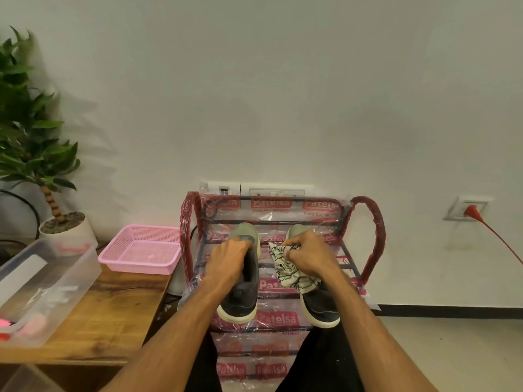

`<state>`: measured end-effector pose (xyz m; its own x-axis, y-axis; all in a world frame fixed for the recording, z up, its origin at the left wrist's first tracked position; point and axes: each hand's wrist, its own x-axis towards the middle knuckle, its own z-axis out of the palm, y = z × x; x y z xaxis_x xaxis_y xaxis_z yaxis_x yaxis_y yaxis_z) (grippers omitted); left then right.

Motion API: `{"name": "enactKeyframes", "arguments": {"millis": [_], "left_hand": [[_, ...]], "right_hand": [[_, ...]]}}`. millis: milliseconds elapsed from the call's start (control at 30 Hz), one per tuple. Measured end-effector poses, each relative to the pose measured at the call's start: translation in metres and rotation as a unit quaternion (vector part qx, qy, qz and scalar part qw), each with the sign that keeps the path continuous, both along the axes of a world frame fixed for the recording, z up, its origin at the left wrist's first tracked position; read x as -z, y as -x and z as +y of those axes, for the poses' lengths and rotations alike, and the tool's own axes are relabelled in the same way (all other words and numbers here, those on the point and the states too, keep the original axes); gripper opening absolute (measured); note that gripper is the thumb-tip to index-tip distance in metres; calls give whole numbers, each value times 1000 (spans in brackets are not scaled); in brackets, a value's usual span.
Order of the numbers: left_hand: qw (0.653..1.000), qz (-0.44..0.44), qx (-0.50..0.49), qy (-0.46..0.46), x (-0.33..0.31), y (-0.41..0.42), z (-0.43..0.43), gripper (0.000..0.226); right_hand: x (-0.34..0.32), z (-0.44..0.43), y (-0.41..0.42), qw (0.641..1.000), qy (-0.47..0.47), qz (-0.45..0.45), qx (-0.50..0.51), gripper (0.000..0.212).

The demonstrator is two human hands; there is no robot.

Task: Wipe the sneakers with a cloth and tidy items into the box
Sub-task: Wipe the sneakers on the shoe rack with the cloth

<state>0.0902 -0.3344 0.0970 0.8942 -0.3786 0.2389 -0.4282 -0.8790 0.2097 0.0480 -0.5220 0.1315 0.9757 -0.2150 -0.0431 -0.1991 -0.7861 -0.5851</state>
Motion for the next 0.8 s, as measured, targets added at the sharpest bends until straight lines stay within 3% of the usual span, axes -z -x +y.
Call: {"name": "enactKeyframes", "arguments": {"millis": [233,533,667,800], "left_hand": [[1000,-11,-3,-11,5,-5,7,37],[1000,-21,-11,5,7,-4,2,32],[1000,15,-16,-1,-2,-3,1,41],[1000,-11,-16,17,-19,2,-11,41]], "right_hand": [[9,3,-3,1000,-19,4,-9,29],[10,2,-7,1000,-16,-7,-10,29],[0,0,-3,1000,-5,-15,-10,27],[-19,-10,-1,1000,-23,-20,-8,30]]}}
